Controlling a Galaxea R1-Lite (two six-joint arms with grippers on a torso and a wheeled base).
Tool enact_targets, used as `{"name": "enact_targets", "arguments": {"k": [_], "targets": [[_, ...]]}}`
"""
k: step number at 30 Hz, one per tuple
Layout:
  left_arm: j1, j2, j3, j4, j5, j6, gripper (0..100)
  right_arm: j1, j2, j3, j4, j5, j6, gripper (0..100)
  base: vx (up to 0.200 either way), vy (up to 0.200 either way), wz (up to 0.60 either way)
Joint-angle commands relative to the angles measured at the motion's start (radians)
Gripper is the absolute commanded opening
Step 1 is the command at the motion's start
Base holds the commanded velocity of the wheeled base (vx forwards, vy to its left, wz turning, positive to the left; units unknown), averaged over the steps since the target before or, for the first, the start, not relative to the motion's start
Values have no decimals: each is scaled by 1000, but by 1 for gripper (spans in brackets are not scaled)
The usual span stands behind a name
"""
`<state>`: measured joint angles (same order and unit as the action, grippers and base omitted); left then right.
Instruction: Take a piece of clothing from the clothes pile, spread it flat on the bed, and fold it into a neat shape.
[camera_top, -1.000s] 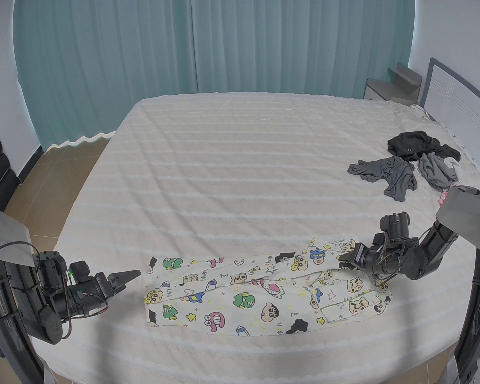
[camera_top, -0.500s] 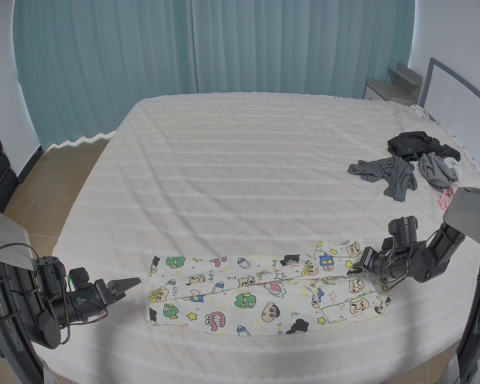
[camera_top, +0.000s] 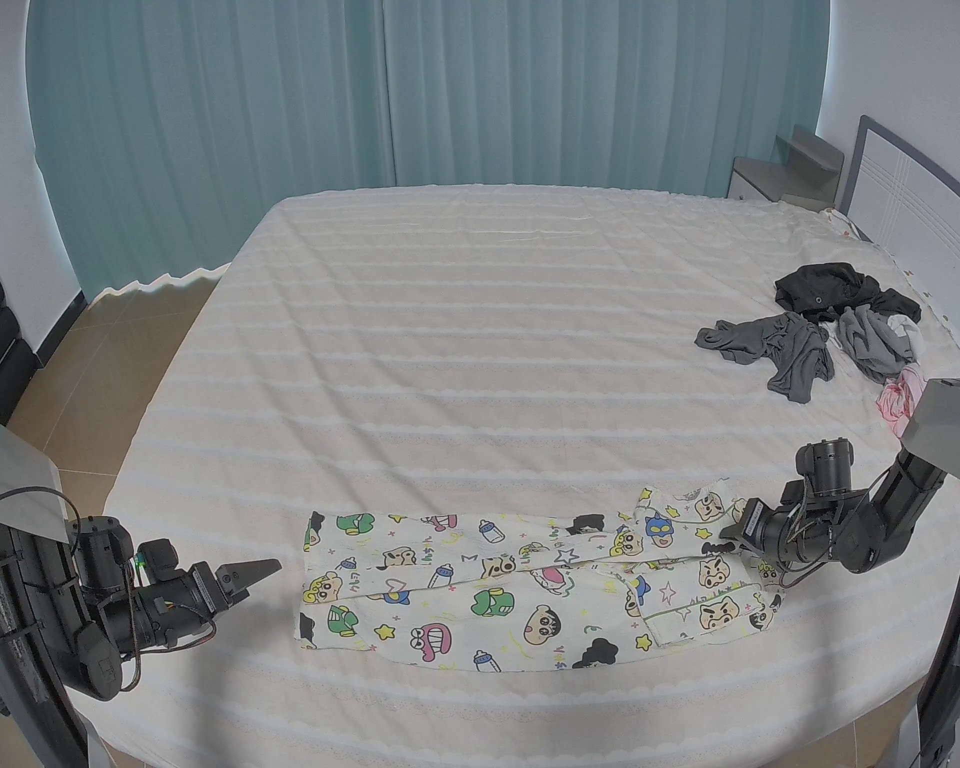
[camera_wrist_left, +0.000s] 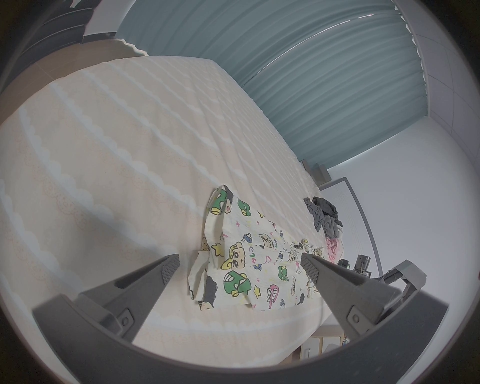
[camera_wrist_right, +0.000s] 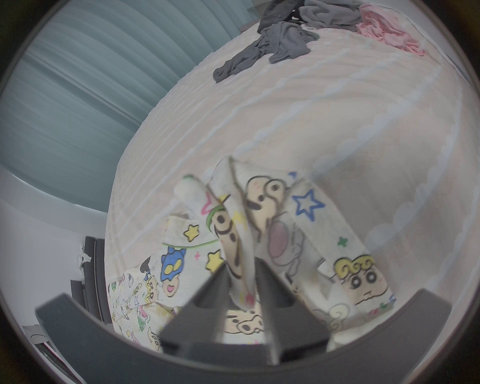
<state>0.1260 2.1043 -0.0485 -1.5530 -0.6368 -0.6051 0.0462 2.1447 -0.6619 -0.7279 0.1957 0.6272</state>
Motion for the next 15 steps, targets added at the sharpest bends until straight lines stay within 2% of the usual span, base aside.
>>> {"name": "enact_targets", "arguments": {"k": [1,4,7,10,13,15], "targets": [[0,7,-1,-1,3,-1,100,-14,17,30,-22,2,2,100,0,0,0],[-2,7,-1,-1,5,-1,100,-15,6,62,-48,4,3,100,0,0,0],[-28,0,-17,-1,22,1,100,-31,-66,162,-157,7,88,100,0,0,0],[-65,13,-77,-1,98,-4,100,-51,-141,226,-219,11,157,100,0,0,0],[-71,40,-116,-2,115,-2,100,-60,-192,277,-243,13,181,100,0,0,0],[-80,72,-180,14,115,19,100,-62,-259,377,-286,10,195,100,0,0,0]]}}
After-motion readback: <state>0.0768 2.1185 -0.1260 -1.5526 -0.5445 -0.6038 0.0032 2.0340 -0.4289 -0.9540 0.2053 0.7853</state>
